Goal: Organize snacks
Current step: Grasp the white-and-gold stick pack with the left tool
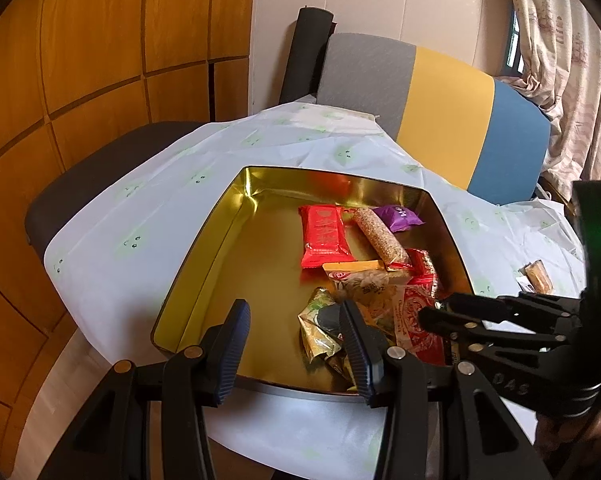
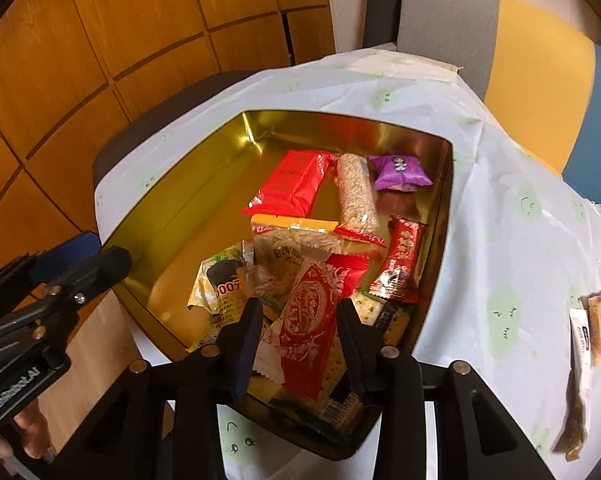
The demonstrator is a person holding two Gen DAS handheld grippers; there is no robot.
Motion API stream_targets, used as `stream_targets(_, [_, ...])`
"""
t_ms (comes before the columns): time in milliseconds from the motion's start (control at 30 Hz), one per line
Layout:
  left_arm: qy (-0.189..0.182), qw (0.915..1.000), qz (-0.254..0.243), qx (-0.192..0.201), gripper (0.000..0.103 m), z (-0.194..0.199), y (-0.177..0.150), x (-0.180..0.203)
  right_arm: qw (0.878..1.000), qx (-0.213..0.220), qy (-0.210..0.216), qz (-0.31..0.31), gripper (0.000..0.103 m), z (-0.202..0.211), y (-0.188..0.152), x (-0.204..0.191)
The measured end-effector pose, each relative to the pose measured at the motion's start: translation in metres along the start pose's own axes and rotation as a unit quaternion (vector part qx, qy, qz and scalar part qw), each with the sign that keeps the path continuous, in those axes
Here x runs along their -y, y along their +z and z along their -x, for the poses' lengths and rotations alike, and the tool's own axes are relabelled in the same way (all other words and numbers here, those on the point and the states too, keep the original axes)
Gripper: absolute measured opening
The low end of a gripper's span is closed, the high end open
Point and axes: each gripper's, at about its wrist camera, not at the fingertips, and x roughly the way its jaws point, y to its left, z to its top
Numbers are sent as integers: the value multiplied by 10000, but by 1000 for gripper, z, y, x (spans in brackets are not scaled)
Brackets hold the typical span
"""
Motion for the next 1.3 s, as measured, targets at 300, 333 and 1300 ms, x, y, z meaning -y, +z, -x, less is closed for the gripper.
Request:
stream_targets(300, [-91,9999,-138,9,46,3,0,10,9985,384,-141,-370,39,34,-7,34])
stream_targets(333, [-98,9998,-167,2,46,3,0,12,9981,404,-173,-425,39,38,-9,40])
stream_targets(1300, [-637,9882,-1388,-108,46,14,-2,104,9233,588,-2437,-2911,48,159,-129,337])
